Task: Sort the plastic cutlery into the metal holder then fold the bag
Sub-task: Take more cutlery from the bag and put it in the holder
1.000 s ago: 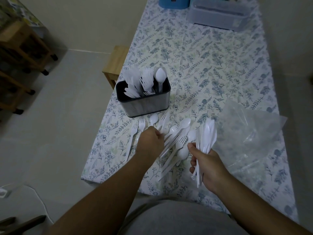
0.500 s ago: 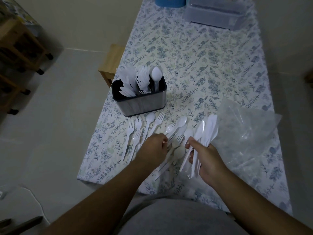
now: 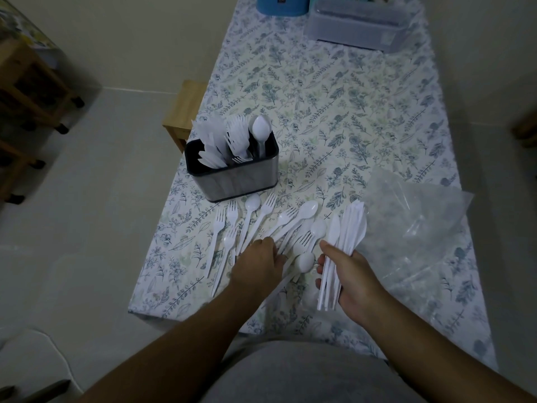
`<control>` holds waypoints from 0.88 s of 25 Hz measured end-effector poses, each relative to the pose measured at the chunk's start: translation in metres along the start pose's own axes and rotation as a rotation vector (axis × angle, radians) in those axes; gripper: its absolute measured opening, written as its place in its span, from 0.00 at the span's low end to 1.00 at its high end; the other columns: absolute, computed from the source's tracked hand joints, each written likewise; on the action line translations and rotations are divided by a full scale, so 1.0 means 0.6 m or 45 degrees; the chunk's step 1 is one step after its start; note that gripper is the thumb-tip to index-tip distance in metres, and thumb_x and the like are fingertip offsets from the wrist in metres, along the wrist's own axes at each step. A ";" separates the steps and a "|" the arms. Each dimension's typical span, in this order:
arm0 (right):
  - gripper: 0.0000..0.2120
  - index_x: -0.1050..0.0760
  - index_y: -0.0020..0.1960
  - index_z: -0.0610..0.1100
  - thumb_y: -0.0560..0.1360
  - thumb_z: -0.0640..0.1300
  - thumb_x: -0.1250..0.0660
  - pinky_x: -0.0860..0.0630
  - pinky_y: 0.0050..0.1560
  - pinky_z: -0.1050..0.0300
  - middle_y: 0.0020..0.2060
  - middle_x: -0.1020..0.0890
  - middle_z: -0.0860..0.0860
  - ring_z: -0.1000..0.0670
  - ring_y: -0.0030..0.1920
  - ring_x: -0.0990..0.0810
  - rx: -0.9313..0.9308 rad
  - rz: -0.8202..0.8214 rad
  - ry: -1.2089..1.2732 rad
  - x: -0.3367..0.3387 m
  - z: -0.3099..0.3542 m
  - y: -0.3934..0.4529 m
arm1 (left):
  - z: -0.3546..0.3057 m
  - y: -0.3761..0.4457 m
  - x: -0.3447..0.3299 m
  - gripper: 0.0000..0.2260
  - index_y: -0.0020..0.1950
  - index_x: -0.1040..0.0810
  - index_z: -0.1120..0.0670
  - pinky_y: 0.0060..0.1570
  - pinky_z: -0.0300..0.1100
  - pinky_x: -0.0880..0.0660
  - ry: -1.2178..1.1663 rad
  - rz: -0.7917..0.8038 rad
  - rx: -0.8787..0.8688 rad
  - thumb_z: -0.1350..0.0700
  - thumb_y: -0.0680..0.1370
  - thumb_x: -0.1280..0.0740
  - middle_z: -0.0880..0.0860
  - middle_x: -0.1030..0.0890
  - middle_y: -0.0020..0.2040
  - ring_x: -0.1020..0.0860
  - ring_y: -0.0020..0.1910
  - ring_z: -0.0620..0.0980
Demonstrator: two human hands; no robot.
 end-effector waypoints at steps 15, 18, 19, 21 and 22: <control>0.03 0.20 0.45 0.45 0.76 0.40 0.27 0.32 0.28 0.57 0.28 0.27 0.50 0.51 0.29 0.30 -0.034 -0.105 0.162 0.015 -0.001 -0.005 | -0.008 0.012 0.026 0.09 0.40 0.18 0.60 0.34 0.41 0.21 0.122 0.301 0.080 0.54 0.69 0.27 0.57 0.16 0.37 0.19 0.35 0.51; 0.03 0.19 0.48 0.44 0.76 0.43 0.26 0.28 0.31 0.56 0.27 0.27 0.51 0.52 0.28 0.29 -0.028 -0.090 0.144 0.012 -0.001 -0.009 | -0.017 -0.019 0.039 0.07 0.39 0.16 0.61 0.37 0.47 0.16 -0.254 0.372 0.157 0.56 0.70 0.24 0.58 0.16 0.34 0.17 0.29 0.49; 0.05 0.19 0.50 0.43 0.76 0.43 0.26 0.28 0.31 0.55 0.27 0.26 0.52 0.53 0.27 0.29 0.002 -0.052 0.096 0.005 0.002 -0.011 | -0.028 -0.033 0.043 0.06 0.40 0.15 0.60 0.37 0.47 0.16 -0.404 0.398 0.183 0.58 0.70 0.24 0.59 0.15 0.33 0.16 0.29 0.50; 0.10 0.18 0.54 0.44 0.74 0.43 0.24 0.27 0.34 0.55 0.27 0.22 0.54 0.53 0.29 0.25 0.061 0.025 0.006 -0.013 0.016 -0.017 | -0.057 -0.052 0.055 0.03 0.40 0.15 0.59 0.36 0.45 0.17 -0.559 0.404 0.120 0.60 0.70 0.25 0.58 0.16 0.32 0.16 0.29 0.49; 0.11 0.19 0.54 0.44 0.73 0.42 0.23 0.26 0.36 0.55 0.29 0.19 0.55 0.53 0.31 0.23 0.082 0.041 -0.011 -0.021 0.026 -0.018 | -0.070 -0.055 0.062 0.02 0.39 0.16 0.59 0.35 0.42 0.19 -0.577 0.391 0.074 0.60 0.70 0.26 0.57 0.16 0.32 0.18 0.28 0.48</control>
Point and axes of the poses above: each hand's wrist, its own y-axis towards the middle knuckle, its own x-axis out of the back of the hand, z = x × y, the point moved 6 cm from there along y, towards the middle knuckle
